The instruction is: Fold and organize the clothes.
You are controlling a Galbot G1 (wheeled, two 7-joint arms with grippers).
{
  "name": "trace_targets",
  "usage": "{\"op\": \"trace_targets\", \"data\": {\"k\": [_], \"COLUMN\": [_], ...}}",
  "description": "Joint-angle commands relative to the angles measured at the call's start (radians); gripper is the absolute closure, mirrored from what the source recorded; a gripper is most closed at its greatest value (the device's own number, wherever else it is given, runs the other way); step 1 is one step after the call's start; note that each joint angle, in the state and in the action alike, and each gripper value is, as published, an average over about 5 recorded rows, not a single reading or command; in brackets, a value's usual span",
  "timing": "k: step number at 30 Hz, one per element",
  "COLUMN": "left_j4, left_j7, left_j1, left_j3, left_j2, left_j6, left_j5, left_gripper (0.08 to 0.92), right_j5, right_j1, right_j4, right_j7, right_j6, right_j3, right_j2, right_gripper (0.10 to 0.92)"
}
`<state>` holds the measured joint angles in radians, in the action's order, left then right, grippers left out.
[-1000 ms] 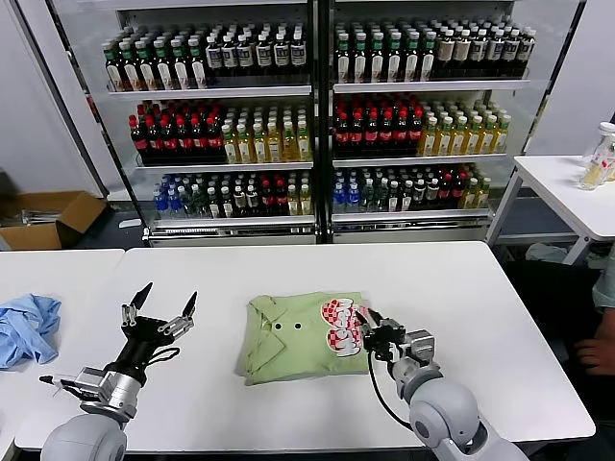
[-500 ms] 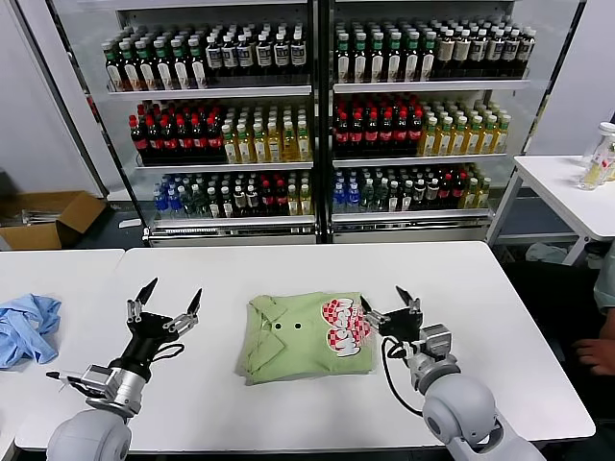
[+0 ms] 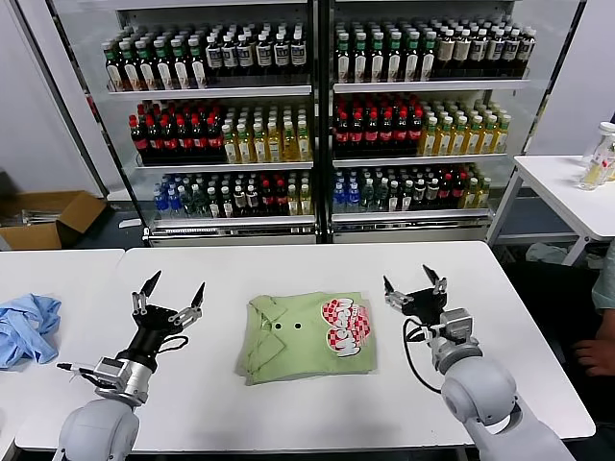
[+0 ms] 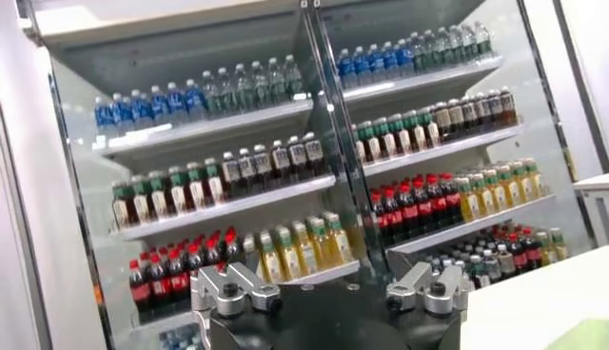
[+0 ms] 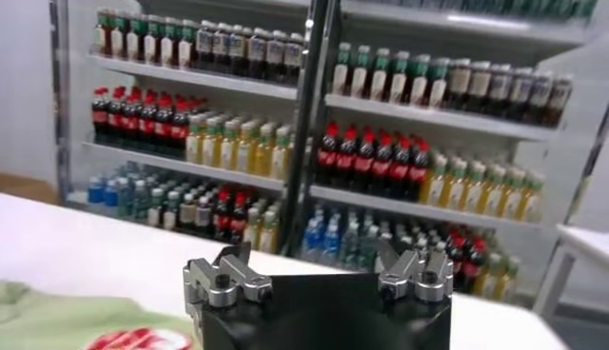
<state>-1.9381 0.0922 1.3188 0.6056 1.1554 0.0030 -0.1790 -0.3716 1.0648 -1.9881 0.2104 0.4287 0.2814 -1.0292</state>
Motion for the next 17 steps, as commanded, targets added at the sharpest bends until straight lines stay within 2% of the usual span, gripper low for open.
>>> {"op": "trace_targets", "data": {"k": [1,5,10,15,17], "left_j4": [0.086,0.098,0.125,0.145,0.145], "left_j7": [0.033,0.113,0.121,0.053,0.040], "left_j1": [-0.091,-0.120,-0.152,-0.174,-0.177], "left_j3": [-0.037,-0.029,-0.024,-0.038,-0.037], "left_j2": [0.025,0.026,0.031,0.037,0.038], "left_j6": [-0.171,-0.249,-0.234,-0.068,-0.038], "left_j5": [0.216,0.281,0.271,-0.012,-0.062], "left_gripper": [0.177,0.177,0.177,0.177,0.177], "right_j5": [0.157,0.169,0.165,0.165,0.165], "right_j1": [-0.024,-0.024,-0.030,-0.034,-0.034], "right_j4": [0.086,0.105,0.116,0.113,0.113], "right_j7": [-0.060,-0.072,-0.083,-0.091,-0.091], "right_j6": [-0.094,-0.105,-0.097,-0.084,-0.084], "right_j3": [0.054,0.065,0.071,0.072,0.072], "right_j2": [0.007,0.011,0.014,0.007,0.006], "right_gripper": [0.203,0.203,0.203,0.203,0.203]}}
